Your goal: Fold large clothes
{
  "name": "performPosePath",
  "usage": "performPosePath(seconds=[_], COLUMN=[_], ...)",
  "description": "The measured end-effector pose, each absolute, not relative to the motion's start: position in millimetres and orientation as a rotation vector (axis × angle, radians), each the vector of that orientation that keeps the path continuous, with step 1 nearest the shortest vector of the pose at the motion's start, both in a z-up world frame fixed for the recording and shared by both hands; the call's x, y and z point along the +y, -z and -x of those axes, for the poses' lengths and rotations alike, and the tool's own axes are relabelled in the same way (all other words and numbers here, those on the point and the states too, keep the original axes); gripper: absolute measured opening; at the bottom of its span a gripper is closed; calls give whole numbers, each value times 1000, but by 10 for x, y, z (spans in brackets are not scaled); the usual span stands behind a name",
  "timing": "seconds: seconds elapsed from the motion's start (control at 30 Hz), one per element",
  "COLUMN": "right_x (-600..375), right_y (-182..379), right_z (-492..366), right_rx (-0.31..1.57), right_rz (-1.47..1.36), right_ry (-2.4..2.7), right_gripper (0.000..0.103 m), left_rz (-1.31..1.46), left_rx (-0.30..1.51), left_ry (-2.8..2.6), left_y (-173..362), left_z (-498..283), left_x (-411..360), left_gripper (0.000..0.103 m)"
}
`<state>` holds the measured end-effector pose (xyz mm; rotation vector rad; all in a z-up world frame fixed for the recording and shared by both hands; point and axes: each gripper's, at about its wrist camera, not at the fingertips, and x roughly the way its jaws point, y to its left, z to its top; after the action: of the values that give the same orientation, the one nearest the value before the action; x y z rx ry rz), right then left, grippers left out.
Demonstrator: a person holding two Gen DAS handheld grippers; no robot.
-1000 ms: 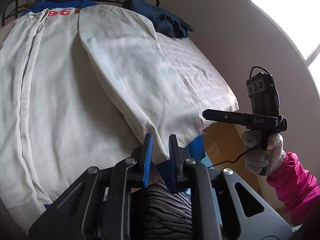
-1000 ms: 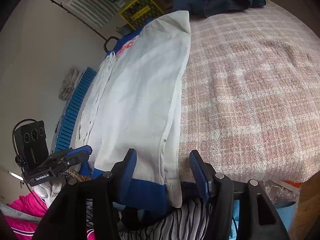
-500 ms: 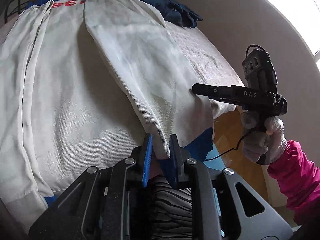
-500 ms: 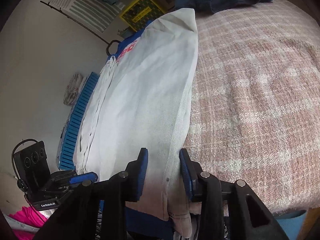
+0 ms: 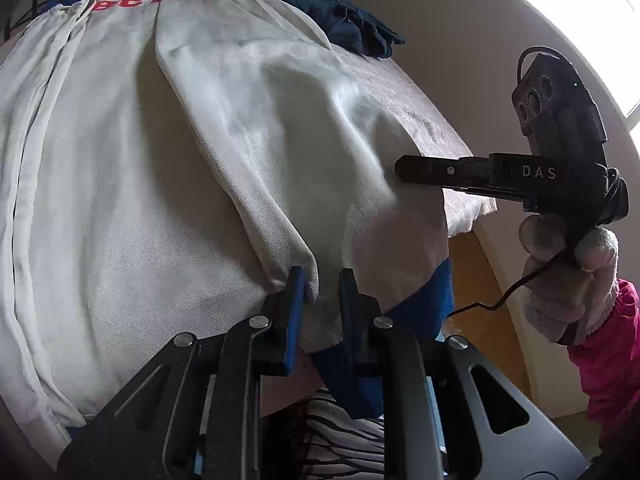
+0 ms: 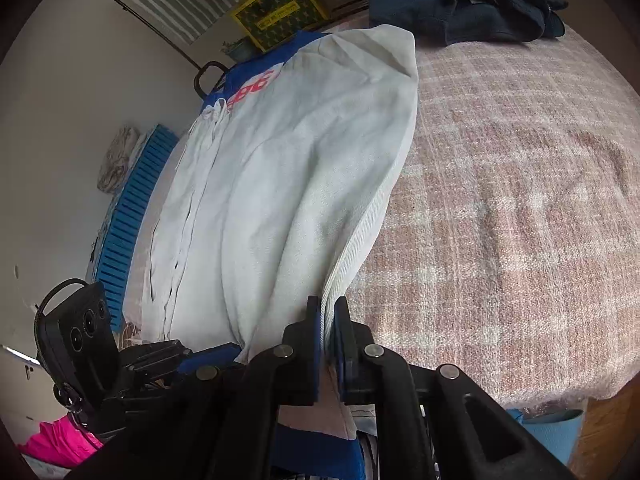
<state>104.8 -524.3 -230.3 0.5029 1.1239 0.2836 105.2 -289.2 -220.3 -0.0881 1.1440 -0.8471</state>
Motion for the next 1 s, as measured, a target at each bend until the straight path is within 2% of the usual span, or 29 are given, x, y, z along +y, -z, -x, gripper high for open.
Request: performPosePath(seconds=[0.2,0.43,0.6,0.77,0.93,1.0], right_x=[-4746,-4004,-3366,-2915,-2831,-2919], right_y=[1903,1717,1882,2286,2587,2577], right_z=[-1172,-1439,-1659,-1835,-1892,-1897], right_rx=[1114,1130,1177,1246,1292,1301], right_rz=[-299,-90,22,52,43,-21], right_ry=[-295,-361,-429,-479,-495,-528], right_gripper=[4,3,4,4,4,9], left_rz=[211,407,496,575,584,583], left_rx=[1089,981,913,904,919,933], left_ry=[848,739,619,513,485,499], left_y=[1932,1611,1501,1556,1657,1695], left_z=[-988,-1006,-1051,-1089,-1094,-1118], left_x=[-2478,-1558,-868,-357,-226,-281], left_gripper=[15,15,15,15,15,15])
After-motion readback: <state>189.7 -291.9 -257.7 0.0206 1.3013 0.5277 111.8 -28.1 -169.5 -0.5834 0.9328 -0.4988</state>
